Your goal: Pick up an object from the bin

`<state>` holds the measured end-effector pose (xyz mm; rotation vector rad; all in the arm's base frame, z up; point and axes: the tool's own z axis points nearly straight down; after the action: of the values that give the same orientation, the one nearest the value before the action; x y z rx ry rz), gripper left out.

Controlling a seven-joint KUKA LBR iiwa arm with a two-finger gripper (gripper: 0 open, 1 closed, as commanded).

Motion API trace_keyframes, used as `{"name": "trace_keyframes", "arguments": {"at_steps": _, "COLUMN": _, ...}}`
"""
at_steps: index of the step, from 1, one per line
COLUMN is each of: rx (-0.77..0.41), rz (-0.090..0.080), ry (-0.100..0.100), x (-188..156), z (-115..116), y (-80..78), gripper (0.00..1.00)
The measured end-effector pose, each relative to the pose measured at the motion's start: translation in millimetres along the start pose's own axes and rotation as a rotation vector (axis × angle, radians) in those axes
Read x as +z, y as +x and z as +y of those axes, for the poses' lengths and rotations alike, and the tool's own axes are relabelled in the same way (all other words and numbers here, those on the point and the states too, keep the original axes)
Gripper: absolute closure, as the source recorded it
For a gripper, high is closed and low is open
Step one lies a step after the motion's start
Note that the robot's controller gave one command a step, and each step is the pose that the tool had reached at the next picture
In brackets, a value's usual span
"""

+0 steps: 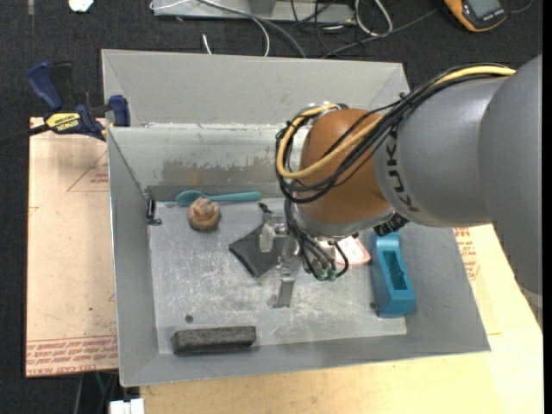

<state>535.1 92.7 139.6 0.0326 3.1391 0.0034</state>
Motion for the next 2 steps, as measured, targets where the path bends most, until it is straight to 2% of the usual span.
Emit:
{"name": "trace_keyframes", "arguments": {"at_steps": 1, "rx": 0.016, "rz": 0.003, "ry": -0.002, "x": 17.8, "z": 6.6, "y": -1.5, "gripper": 0.0}}
{"name": "trace_keyframes", "arguments": {"at_steps": 2, "rx": 0.254, "rz": 0.0, "ry": 0.0, "x": 27.6, "z": -1.2, "y": -9.4, "gripper": 0.0}}
